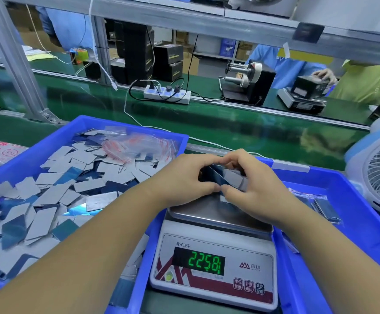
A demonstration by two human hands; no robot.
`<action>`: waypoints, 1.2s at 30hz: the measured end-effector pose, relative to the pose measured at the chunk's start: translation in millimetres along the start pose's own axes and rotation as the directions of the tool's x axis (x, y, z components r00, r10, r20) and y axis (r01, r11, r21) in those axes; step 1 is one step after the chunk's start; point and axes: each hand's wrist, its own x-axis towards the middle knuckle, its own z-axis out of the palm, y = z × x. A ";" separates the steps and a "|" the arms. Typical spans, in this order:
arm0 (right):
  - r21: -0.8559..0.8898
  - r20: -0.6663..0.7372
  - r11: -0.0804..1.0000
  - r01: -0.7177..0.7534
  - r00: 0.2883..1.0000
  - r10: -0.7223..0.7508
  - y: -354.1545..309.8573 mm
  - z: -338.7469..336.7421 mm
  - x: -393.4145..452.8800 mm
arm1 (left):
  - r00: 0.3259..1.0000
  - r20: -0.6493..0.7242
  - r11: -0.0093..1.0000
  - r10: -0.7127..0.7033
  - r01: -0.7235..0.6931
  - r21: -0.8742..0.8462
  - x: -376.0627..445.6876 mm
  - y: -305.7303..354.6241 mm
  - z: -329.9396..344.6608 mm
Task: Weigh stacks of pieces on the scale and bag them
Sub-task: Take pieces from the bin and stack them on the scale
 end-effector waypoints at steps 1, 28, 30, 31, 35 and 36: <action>0.019 0.026 1.000 -0.018 1.000 0.017 0.9 0.2 -0.5 | 1.000 0.010 1.000 -0.015 0.015 0.025 -0.3 -0.8 0.0; 0.113 -0.046 0.988 -0.103 0.993 0.108 18.3 -6.3 1.9 | 0.999 0.010 0.999 -0.050 0.050 0.014 -1.9 -11.7 -4.6; 0.058 -0.049 0.993 -0.102 0.993 0.105 17.5 -10.3 1.6 | 0.998 0.018 0.998 -0.061 0.061 -0.001 -1.7 -11.2 -3.2; 0.045 -0.059 0.993 -0.108 0.992 0.111 17.1 -11.8 1.8 | 0.998 0.017 0.998 -0.064 0.064 -0.016 -1.4 -11.4 -2.8; 0.070 -0.066 0.990 -0.119 0.990 0.124 15.0 -12.9 0.6 | 0.997 0.004 0.995 -0.080 0.080 -0.060 -1.3 -11.5 -2.6; 0.082 -0.070 0.990 -0.117 0.990 0.123 14.6 -12.3 0.4 | 0.997 0.007 0.994 -0.082 0.082 -0.075 -0.8 -11.6 -2.6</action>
